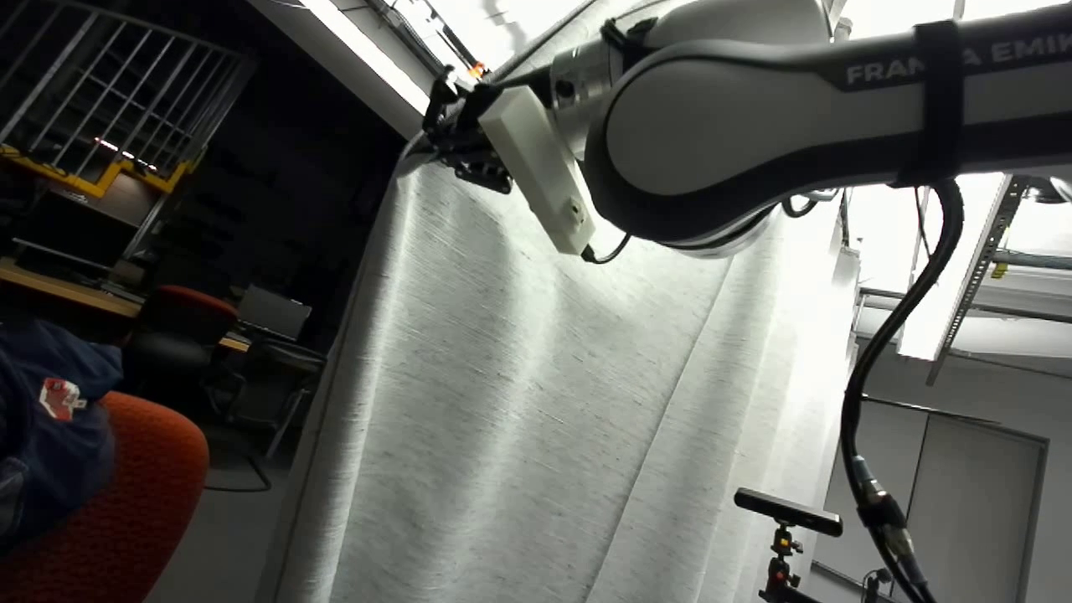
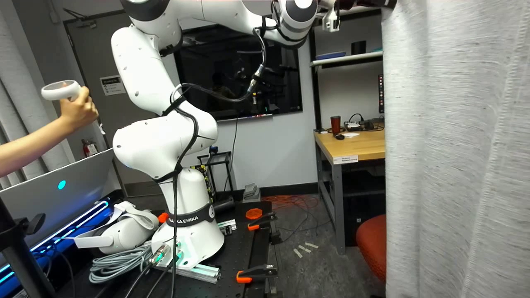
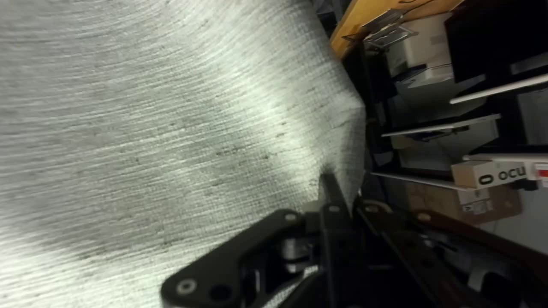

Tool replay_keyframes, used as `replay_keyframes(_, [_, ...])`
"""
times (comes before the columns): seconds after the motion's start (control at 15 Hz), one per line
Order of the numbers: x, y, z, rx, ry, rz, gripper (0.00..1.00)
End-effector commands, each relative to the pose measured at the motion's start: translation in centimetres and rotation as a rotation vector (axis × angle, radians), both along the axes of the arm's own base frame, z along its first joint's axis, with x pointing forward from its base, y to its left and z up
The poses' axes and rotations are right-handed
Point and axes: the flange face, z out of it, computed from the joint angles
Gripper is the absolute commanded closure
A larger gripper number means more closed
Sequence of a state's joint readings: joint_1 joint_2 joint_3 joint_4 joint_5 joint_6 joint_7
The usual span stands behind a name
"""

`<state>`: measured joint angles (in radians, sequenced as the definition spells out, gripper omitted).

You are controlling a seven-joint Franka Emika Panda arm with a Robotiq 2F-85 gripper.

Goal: Pull the curtain to the left

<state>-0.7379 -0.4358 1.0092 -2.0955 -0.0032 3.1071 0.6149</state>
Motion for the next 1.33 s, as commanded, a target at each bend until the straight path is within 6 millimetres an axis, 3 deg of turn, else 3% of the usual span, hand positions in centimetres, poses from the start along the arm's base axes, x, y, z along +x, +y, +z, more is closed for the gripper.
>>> replay_keyframes(0.0, [-2.5, 7.5, -3.9, -0.007, 0.101, 0.131, 1.0])
replay_keyframes(0.27, [-5.1, 13.6, -6.3, -0.047, 0.131, 0.244, 1.0])
replay_keyframes(0.47, [-7.2, 17.0, -5.8, -0.055, 0.103, 0.312, 1.0])
replay_keyframes(0.67, [-9.7, 20.7, -6.9, -0.088, 0.106, 0.389, 1.0])
replay_keyframes(0.87, [-11.4, 23.5, -6.4, -0.089, 0.091, 0.434, 1.0])
replay_keyframes(1.07, [-13.4, 26.4, -7.4, -0.099, 0.101, 0.489, 1.0])
replay_keyframes(1.27, [-15.3, 28.8, -6.7, -0.098, 0.075, 0.544, 1.0])
